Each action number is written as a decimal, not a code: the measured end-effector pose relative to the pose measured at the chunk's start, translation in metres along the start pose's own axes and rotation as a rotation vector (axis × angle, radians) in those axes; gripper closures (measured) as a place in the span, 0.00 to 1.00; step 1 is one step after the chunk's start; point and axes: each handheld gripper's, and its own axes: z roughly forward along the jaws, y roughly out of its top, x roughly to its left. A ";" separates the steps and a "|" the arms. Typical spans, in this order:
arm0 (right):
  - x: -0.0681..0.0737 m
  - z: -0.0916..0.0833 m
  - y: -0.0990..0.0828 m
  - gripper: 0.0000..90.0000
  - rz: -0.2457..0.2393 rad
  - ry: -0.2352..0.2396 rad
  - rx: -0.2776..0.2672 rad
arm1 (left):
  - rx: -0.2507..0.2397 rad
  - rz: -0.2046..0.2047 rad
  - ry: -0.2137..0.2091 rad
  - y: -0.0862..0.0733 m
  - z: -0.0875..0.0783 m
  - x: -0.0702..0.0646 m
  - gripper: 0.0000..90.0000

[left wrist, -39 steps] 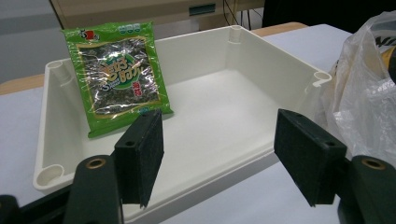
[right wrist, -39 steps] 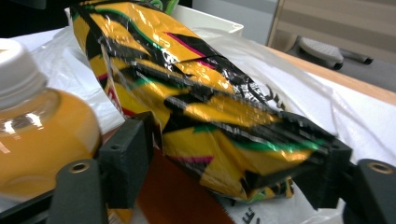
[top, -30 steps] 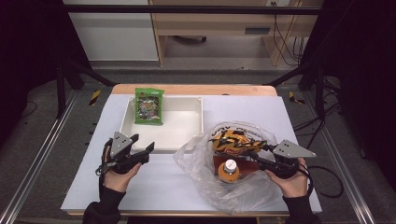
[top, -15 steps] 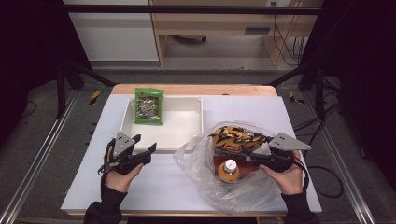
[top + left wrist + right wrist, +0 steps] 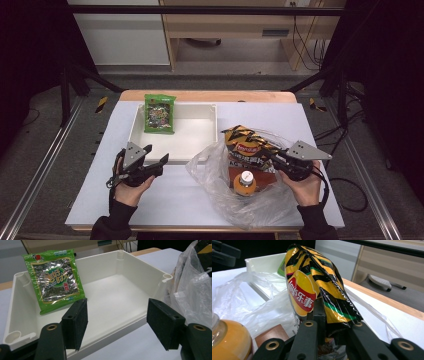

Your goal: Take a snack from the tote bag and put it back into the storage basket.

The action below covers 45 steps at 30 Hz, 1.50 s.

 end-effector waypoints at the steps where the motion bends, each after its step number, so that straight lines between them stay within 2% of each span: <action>1: 0.000 0.000 0.000 0.94 0.002 -0.002 -0.001 | 0.000 0.001 -0.001 0.000 0.000 0.000 0.37; 10: -0.003 -0.005 0.002 0.98 0.033 -0.023 -0.043 | -0.013 0.002 -0.005 0.002 -0.003 -0.001 0.37; 17: -0.005 -0.013 0.012 0.98 0.062 -0.003 -0.111 | -0.031 0.003 -0.008 0.005 -0.007 -0.002 0.37; 24: -0.002 -0.019 0.029 0.98 0.083 0.035 -0.154 | -0.049 -0.001 -0.014 0.008 -0.012 -0.002 0.36; 32: -0.001 -0.028 0.050 0.98 0.098 0.056 -0.170 | -0.061 -0.006 -0.032 0.010 -0.014 -0.003 0.33; 37: 0.001 -0.031 0.062 0.98 0.095 0.060 -0.170 | -0.068 -0.002 -0.042 0.013 -0.015 -0.004 0.32; 45: 0.006 -0.031 0.083 0.98 0.085 0.092 -0.197 | -0.087 0.004 -0.057 0.018 -0.020 -0.008 0.30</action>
